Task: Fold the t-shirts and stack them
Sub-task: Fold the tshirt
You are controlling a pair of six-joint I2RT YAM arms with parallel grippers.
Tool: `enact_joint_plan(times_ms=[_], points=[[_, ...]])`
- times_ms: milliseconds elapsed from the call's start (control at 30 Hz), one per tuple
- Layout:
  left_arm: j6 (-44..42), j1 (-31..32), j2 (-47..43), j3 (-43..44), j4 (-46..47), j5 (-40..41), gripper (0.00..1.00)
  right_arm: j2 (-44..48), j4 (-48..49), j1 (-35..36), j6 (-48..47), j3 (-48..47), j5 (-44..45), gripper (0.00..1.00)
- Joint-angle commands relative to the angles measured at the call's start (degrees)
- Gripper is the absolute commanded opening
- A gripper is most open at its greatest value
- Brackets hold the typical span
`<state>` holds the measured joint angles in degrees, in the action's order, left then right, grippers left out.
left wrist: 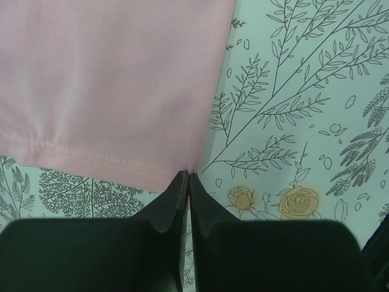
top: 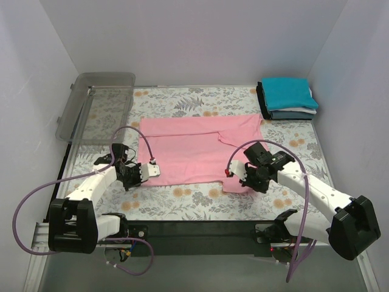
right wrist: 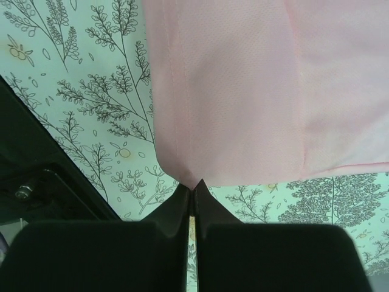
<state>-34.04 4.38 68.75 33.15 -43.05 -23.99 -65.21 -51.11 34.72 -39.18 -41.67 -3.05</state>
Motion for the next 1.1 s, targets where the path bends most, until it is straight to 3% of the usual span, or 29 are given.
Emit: enact_joint_plan(times_ms=[0, 167, 333, 533, 1067], points=[[0.4, 0.1, -2.7, 5.2, -7.3, -1.8, 0.0, 1.4, -3.5, -1.3, -0.1, -7.2, -3.1, 0.01], [2.8, -0.2, -0.2, 11.8, -10.5, -2.7, 0.0, -0.6, -4.1, -3.9, -1.8, -14.2, -2.5, 0.01], [7.4, -1.6, 6.9, 20.8, -8.7, -5.0, 0.0, -6.1, -3.3, -9.9, -6.1, -20.7, -3.1, 0.01], [10.0, -2.0, 11.0, 25.6, -6.5, -6.2, 0.0, -12.1, -2.9, -15.1, -8.5, -28.1, -4.9, 0.01], [16.4, -2.6, 24.8, 37.4, 2.9, -4.0, 0.0, -27.5, -0.7, -19.4, -10.0, -42.2, -7.2, 0.01]])
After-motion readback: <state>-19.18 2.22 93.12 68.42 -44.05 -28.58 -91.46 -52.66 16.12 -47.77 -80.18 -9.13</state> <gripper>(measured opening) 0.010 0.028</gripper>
